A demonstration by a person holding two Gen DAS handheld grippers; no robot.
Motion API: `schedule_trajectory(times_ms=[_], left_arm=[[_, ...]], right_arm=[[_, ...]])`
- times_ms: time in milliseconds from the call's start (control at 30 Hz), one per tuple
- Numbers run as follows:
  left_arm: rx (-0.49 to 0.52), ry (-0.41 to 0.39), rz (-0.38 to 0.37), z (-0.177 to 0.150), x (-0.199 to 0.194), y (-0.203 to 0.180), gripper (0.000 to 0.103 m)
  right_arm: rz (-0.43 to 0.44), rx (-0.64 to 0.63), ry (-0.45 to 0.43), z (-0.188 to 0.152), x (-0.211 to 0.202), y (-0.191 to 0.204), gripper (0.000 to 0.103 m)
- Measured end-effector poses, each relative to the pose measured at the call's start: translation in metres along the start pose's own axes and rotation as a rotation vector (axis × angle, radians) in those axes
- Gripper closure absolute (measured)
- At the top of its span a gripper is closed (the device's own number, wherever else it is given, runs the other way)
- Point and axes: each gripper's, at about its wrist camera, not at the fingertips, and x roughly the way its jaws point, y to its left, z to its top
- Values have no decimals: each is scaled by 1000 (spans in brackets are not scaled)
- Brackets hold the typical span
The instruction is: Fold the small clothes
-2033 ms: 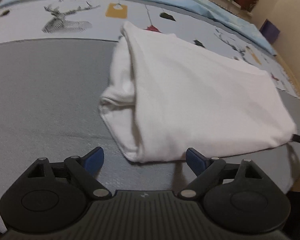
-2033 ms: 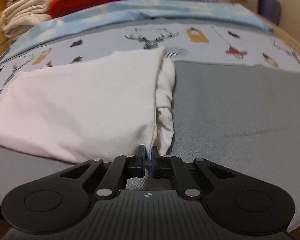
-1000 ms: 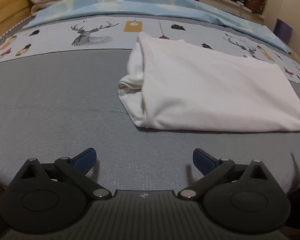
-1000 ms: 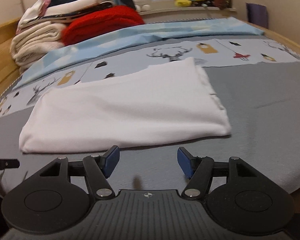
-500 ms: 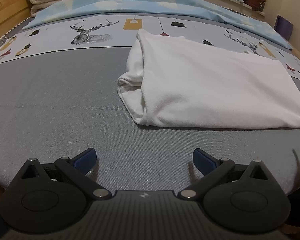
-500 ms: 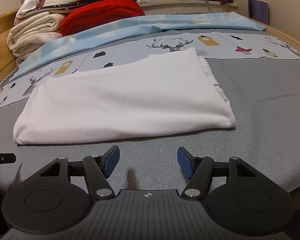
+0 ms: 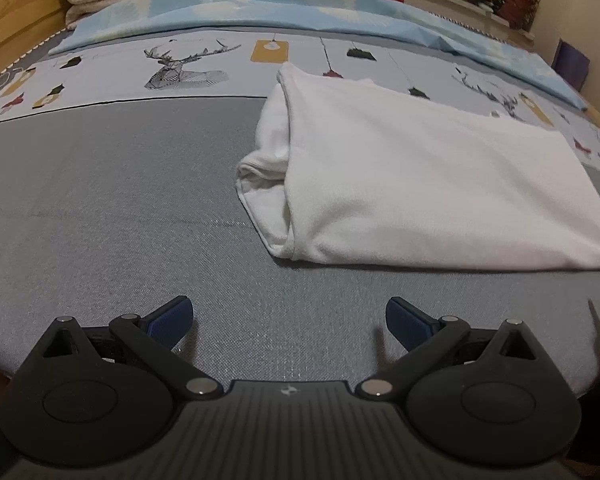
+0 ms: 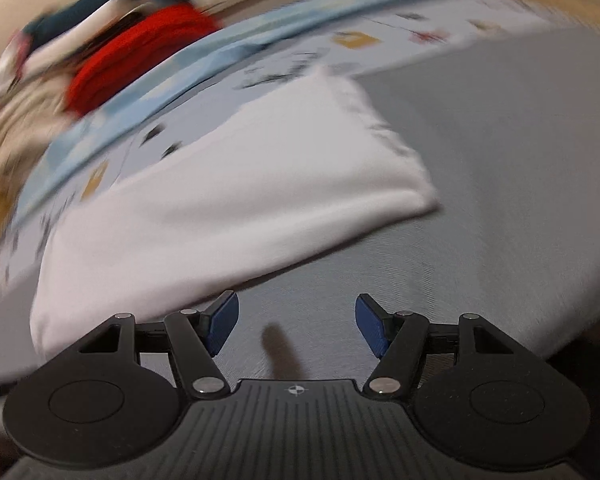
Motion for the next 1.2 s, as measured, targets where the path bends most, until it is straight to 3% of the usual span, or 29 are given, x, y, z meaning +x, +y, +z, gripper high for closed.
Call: schedule_trajectory(times_ms=[133, 333, 533, 633, 700, 733, 800, 1000, 1100, 1200], left_arm=[[-42, -13, 10, 5, -5, 8, 0], [-131, -11, -12, 14, -8, 25, 0], [-166, 10, -16, 16, -4, 36, 0], [-195, 37, -33, 14, 0, 41, 0], [-210, 43, -32, 14, 1, 45, 0], [-218, 42, -28, 15, 1, 47, 0], [-243, 31, -18, 17, -2, 54, 0], [-295, 24, 84, 45, -9, 81, 0], [-313, 44, 99, 57, -2, 98, 0], [-339, 56, 114, 61, 7, 112, 0]], right_arm=[[3, 276, -55, 9, -3, -38, 36], [18, 460, -120, 21, 12, -58, 35], [21, 430, -247, 30, 41, -47, 23], [55, 420, -316, 32, 53, -47, 25], [55, 437, -320, 36, 58, -52, 63], [73, 483, -277, 38, 63, -60, 98], [101, 568, -243, 38, 64, -70, 98], [-54, 466, -164, 66, 66, -40, 98], [-163, 244, -200, 88, 58, 6, 98], [-158, -66, -336, 104, 39, 91, 98]])
